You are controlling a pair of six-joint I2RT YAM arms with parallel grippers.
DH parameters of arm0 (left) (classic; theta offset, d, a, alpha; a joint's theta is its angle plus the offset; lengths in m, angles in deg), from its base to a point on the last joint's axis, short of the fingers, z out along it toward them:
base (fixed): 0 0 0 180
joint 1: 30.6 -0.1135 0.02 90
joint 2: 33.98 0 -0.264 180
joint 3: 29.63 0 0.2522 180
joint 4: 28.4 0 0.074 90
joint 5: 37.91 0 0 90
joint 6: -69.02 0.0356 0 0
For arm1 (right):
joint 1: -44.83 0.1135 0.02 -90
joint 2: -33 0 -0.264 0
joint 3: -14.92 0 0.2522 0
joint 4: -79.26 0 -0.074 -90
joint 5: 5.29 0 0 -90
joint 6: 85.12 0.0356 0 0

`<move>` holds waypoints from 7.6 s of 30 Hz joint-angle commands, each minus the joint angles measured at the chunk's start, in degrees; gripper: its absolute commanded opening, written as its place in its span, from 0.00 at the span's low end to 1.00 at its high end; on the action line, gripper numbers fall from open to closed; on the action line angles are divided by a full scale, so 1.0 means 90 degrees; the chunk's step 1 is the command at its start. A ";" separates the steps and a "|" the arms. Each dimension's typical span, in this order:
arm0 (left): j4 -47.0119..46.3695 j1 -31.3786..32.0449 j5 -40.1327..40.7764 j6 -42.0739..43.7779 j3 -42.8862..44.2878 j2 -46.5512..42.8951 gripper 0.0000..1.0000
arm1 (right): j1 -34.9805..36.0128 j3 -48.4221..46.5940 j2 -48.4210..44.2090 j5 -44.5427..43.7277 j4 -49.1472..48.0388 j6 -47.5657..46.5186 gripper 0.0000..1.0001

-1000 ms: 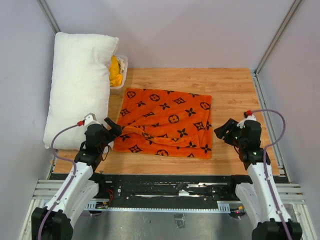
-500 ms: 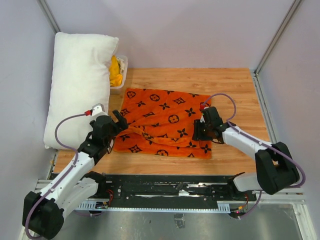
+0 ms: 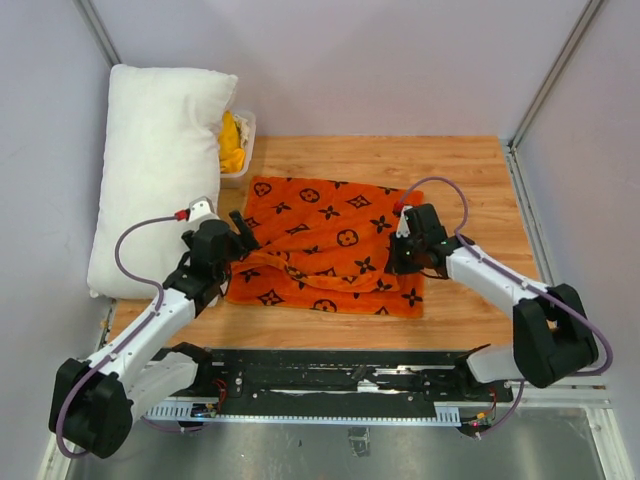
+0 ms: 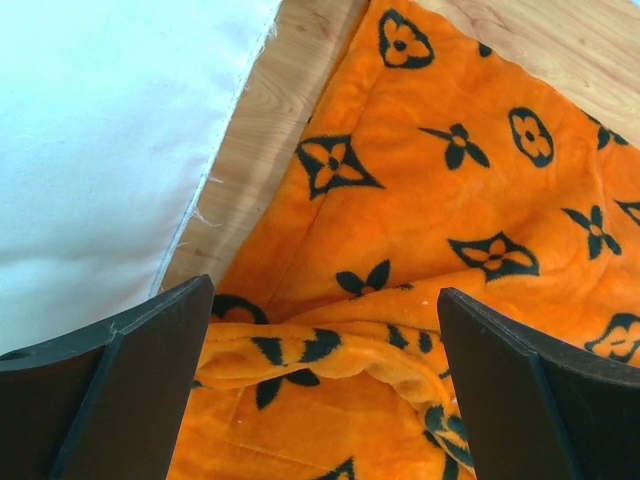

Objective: Remove the pillowcase from the pillow
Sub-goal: Fold the pillowcase at the center of the board.

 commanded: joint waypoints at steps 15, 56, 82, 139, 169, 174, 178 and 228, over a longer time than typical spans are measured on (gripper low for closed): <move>-0.0286 0.0028 0.0180 0.0241 0.0377 0.0179 0.99 | -0.1224 0.0353 -0.3765 -0.0489 0.1489 -0.0343 0.01; -0.0670 0.0183 -0.1520 0.0127 -0.0961 0.0765 0.31 | -0.1217 0.1636 -0.2545 -0.0124 0.0845 0.0632 0.41; 0.2272 0.0189 0.1245 -0.1346 -0.0065 -0.0241 0.00 | -0.1219 0.1378 -0.3285 0.0038 0.1350 0.0574 0.01; 0.1006 0.2628 -0.0711 -0.0980 -0.0435 0.1075 0.30 | 0.1557 0.0605 -0.1120 -0.0421 0.0673 0.0593 0.56; -0.2992 -0.0927 -0.2988 -0.0143 0.3256 0.6711 0.46 | -0.2198 -0.2191 0.4462 0.2126 -0.4464 0.2558 0.47; -0.2997 -0.0937 -0.3244 -0.0249 0.3478 0.6885 0.47 | -0.2709 -0.2281 0.4659 0.2168 -0.4108 0.2576 0.50; -0.2878 -0.0915 -0.3327 -0.0283 0.3787 0.7077 0.47 | -0.2953 -0.2625 0.4838 0.2160 -0.3663 0.2467 0.52; -0.2567 -0.0004 -0.3145 -0.0723 0.4039 0.7422 0.61 | -0.3067 -0.0970 0.4265 0.3084 -0.7157 0.4210 0.65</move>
